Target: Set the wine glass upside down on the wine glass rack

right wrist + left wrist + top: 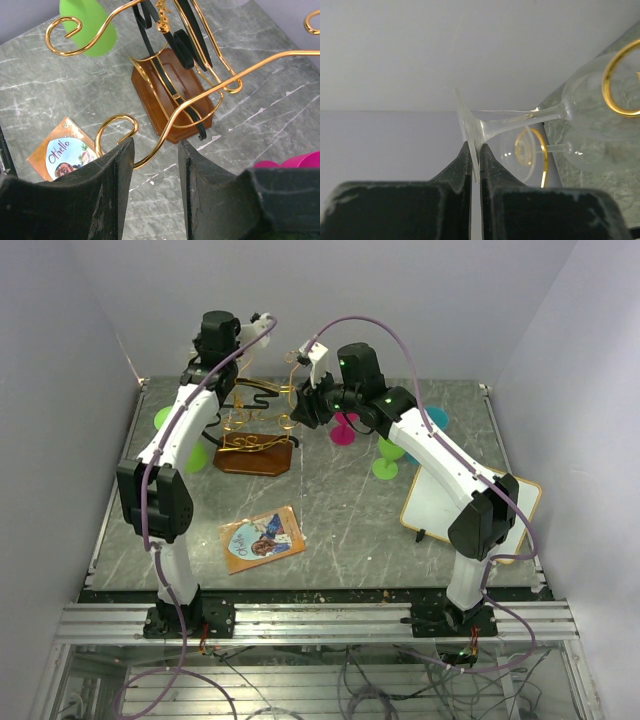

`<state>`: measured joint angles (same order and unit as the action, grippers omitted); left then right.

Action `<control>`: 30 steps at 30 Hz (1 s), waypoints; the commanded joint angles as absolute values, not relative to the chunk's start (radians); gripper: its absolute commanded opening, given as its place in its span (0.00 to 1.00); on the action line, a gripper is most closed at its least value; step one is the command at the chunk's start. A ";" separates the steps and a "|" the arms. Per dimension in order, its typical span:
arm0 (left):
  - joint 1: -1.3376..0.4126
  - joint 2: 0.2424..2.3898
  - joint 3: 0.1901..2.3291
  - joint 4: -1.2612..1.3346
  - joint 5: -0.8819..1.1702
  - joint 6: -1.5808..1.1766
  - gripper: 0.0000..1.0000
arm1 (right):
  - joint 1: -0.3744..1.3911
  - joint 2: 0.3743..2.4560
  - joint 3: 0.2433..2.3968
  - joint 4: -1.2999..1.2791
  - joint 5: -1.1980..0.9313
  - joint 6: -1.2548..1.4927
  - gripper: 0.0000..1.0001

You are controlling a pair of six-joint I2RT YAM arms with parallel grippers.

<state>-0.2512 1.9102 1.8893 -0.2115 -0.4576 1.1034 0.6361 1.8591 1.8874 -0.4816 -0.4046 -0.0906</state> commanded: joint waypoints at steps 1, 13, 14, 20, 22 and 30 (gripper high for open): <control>-0.268 1.866 1.845 -0.171 -0.416 1.108 0.07 | 0.634 1.832 1.890 -0.526 -0.416 -0.104 0.40; -0.283 1.807 1.741 -0.154 -0.356 1.126 0.07 | 0.634 1.828 1.884 -0.527 -0.422 -0.111 0.40; -0.284 1.806 1.742 -0.159 -0.350 1.122 0.07 | 0.634 1.827 1.882 -0.527 -0.422 -0.112 0.40; -0.283 1.816 1.779 -0.193 -0.327 1.099 0.07 | 0.634 1.827 1.878 -0.527 -0.423 -0.115 0.40; -0.283 1.819 1.795 -0.202 -0.314 1.086 0.07 | 0.634 1.827 1.877 -0.527 -0.424 -0.117 0.40; -0.284 1.831 1.849 -0.253 -0.256 1.064 0.07 | 0.634 1.824 1.870 -0.528 -0.424 -0.122 0.40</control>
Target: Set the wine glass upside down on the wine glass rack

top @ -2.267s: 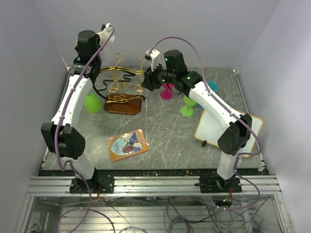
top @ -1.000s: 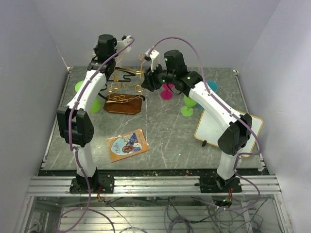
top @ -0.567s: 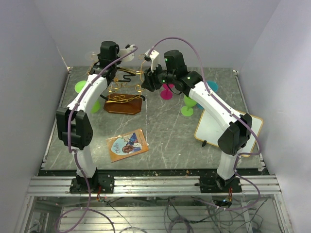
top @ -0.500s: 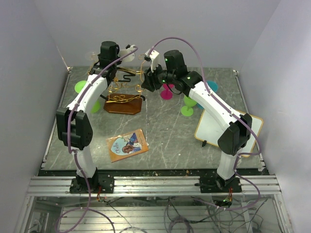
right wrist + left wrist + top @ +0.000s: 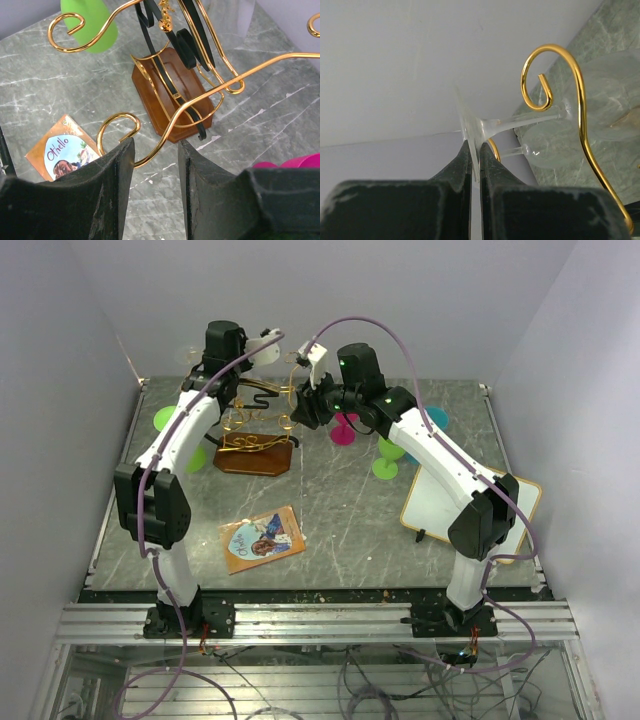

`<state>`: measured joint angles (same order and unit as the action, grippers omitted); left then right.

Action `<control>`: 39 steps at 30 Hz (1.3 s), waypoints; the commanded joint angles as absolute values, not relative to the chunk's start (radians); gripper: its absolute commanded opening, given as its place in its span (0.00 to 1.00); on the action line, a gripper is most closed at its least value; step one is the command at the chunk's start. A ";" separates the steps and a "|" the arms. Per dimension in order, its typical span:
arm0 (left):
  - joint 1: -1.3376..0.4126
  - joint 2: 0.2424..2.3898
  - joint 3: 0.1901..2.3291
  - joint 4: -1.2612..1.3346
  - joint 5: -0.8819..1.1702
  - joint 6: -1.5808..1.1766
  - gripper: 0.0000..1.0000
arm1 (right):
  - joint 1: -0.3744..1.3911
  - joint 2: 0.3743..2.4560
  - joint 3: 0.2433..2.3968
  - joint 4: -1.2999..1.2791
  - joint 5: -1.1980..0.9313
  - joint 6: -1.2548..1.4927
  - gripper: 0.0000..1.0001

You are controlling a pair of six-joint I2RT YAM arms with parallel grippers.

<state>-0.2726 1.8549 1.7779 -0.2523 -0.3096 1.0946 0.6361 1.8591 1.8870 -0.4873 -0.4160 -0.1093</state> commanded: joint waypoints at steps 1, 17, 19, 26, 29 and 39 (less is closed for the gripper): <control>-0.284 1.834 1.854 -0.260 -0.252 1.062 0.07 | 0.634 1.825 1.871 -0.529 -0.423 -0.123 0.40; -0.284 1.871 1.943 -0.385 -0.148 1.037 0.07 | 0.634 1.827 1.874 -0.534 -0.430 -0.127 0.39; -0.284 1.878 1.943 -0.379 -0.145 1.035 0.07 | 0.634 1.827 1.873 -0.534 -0.431 -0.127 0.39; -0.284 1.896 1.945 -0.320 -0.156 1.001 0.07 | 0.634 1.831 1.872 -0.535 -0.432 -0.130 0.39; -0.284 1.910 1.964 -0.307 -0.166 0.975 0.07 | 0.634 1.835 1.876 -0.537 -0.436 -0.130 0.39; -0.284 1.936 1.993 -0.299 -0.194 0.931 0.07 | 0.634 1.838 1.879 -0.538 -0.436 -0.130 0.39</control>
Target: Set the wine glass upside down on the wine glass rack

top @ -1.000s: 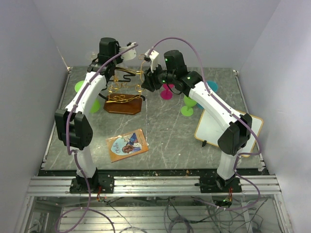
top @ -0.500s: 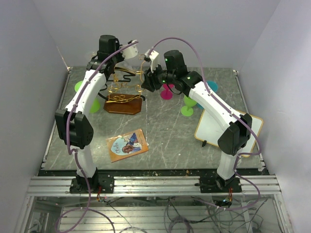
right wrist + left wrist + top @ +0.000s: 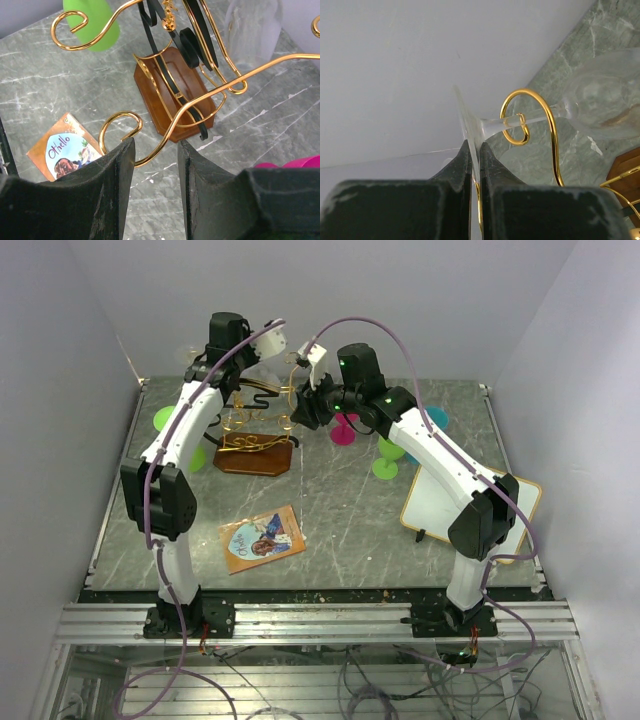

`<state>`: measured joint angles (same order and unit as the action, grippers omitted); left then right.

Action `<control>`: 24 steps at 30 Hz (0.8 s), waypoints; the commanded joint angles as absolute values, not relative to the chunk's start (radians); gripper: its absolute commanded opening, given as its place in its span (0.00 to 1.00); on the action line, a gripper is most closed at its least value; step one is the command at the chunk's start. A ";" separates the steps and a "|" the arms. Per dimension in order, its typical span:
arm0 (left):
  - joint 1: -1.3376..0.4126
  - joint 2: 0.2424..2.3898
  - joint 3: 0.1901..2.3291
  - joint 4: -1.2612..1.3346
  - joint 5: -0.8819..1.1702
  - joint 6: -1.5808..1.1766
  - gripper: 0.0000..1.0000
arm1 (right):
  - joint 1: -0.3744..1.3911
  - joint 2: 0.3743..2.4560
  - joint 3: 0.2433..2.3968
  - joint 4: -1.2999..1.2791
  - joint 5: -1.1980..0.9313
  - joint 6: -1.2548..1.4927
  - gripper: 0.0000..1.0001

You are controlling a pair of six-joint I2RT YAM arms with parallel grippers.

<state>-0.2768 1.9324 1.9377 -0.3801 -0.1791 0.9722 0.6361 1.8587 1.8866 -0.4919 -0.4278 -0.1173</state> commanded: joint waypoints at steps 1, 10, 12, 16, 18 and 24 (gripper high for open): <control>-0.283 1.938 1.998 -0.298 -0.199 0.926 0.07 | 0.634 1.838 1.880 -0.538 -0.436 -0.130 0.39; -0.282 1.987 2.081 -0.370 -0.270 0.913 0.07 | 0.634 1.835 1.875 -0.538 -0.437 -0.132 0.40; -0.282 1.997 2.092 -0.390 -0.287 0.919 0.07 | 0.634 1.835 1.874 -0.538 -0.437 -0.132 0.40; -0.282 2.019 2.118 -0.426 -0.318 0.925 0.07 | 0.635 1.833 1.871 -0.537 -0.439 -0.133 0.39; -0.281 2.025 2.128 -0.441 -0.323 0.923 0.07 | 0.634 1.832 1.871 -0.537 -0.440 -0.133 0.39; -0.275 2.038 2.172 -0.520 -0.306 0.907 0.07 | 0.635 1.834 1.867 -0.537 -0.442 -0.133 0.40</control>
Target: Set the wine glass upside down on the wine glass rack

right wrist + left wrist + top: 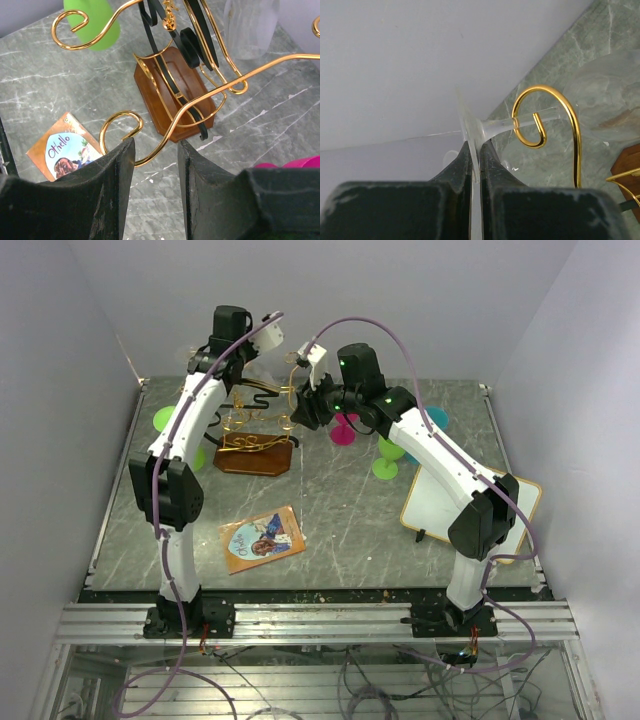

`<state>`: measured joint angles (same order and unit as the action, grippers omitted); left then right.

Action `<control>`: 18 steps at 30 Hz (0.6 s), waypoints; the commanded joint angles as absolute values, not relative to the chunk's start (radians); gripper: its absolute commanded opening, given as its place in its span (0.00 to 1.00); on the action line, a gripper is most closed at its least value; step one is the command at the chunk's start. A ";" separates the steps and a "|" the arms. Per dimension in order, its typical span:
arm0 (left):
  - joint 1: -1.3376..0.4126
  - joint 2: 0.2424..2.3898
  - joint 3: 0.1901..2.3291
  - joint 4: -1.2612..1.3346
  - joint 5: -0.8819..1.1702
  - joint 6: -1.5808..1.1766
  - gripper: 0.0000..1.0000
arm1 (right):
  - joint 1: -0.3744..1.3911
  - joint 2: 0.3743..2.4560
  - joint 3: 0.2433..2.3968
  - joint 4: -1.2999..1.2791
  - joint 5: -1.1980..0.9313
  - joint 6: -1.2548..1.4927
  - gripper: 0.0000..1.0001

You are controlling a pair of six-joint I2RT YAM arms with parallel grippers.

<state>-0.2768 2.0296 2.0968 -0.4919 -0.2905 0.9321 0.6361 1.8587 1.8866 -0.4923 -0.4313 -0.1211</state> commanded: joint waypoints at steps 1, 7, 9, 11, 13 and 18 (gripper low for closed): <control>-0.273 2.040 2.182 -0.533 -0.303 0.907 0.07 | 0.636 1.836 1.868 -0.537 -0.442 -0.132 0.40; -0.267 2.051 2.192 -0.569 -0.286 0.925 0.07 | 0.636 1.841 1.870 -0.540 -0.443 -0.135 0.40; -0.264 2.057 2.201 -0.583 -0.276 0.929 0.07 | 0.635 1.839 1.868 -0.540 -0.443 -0.135 0.40; -0.261 2.067 2.214 -0.605 -0.266 0.930 0.07 | 0.635 1.838 1.865 -0.540 -0.442 -0.136 0.40; -0.257 2.073 2.223 -0.615 -0.258 0.927 0.09 | 0.635 1.837 1.863 -0.539 -0.442 -0.138 0.40; -0.255 2.074 2.222 -0.624 -0.234 0.931 0.14 | 0.636 1.838 1.858 -0.538 -0.442 -0.140 0.40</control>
<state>-0.2661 2.0743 2.1815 -0.6147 -0.2539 0.9279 0.6361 1.8587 1.8809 -0.4908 -0.4374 -0.1249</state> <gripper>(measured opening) 0.120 0.396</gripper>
